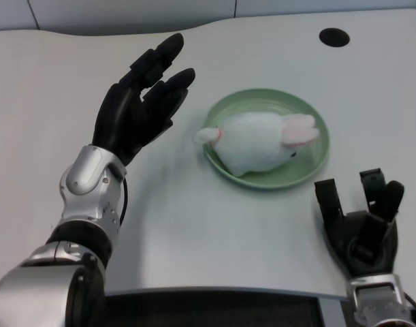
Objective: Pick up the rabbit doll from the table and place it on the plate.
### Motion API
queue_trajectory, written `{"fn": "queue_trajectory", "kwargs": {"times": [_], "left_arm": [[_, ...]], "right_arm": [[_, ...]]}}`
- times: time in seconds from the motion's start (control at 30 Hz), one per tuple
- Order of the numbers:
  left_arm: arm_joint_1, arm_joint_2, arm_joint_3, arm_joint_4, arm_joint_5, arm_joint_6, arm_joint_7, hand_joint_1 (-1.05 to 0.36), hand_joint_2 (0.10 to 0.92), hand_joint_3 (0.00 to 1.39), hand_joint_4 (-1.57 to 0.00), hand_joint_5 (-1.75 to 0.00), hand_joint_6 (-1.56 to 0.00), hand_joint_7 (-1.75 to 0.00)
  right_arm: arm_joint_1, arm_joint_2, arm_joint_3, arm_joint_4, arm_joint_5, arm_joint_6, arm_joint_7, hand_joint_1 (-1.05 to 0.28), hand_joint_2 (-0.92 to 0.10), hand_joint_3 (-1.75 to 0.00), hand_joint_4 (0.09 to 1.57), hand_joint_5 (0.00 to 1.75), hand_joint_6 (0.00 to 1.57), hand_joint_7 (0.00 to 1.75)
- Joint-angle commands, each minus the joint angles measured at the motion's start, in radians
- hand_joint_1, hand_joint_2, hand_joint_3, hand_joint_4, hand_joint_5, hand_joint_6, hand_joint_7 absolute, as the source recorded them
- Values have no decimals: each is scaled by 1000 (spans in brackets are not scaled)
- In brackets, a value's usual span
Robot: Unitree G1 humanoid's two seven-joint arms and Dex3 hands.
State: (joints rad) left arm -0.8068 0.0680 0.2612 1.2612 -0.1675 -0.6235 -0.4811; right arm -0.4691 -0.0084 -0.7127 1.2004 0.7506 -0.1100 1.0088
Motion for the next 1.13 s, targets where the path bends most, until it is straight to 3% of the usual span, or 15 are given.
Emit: {"fn": "queue_trajectory", "kwargs": {"times": [0.03,0.17,0.33,0.57,0.9,1.03,1.13], "left_arm": [[126,-49,126,-16,-181,109,-243,-872,921,284,-251,-88,-237,-7],[240,-86,217,-32,-314,182,-446,-798,921,376,-175,-40,-146,-1],[280,-97,249,-46,-352,201,-504,-772,921,406,-129,-15,-66,0],[317,-120,257,-60,-360,201,-510,-785,921,388,-141,-20,-114,-25],[333,-140,267,-66,-367,203,-514,-767,921,370,-149,-22,-136,-22],[335,-144,268,-67,-370,209,-509,-769,921,362,-148,-20,-141,-20],[340,-148,266,-69,-370,202,-506,-770,921,353,-146,-19,-134,-13]], "right_arm": [[-42,4,6,19,-7,18,-6,-560,-921,-91,803,1746,659,1657],[-40,-6,11,24,-18,11,-9,-566,-921,-104,794,1746,653,1658],[-36,-10,9,27,-18,18,-6,-565,-921,-101,787,1746,666,1606],[-29,-12,10,26,-18,30,-1,-547,-921,-105,794,1746,657,1622],[-26,-8,12,24,-20,23,1,-555,-921,-98,788,1746,661,1605],[-23,-9,12,23,-20,22,3,-551,-921,-135,786,1746,659,1626],[-20,-18,11,25,-19,34,8,-559,-921,-128,782,1746,685,1545]]}}
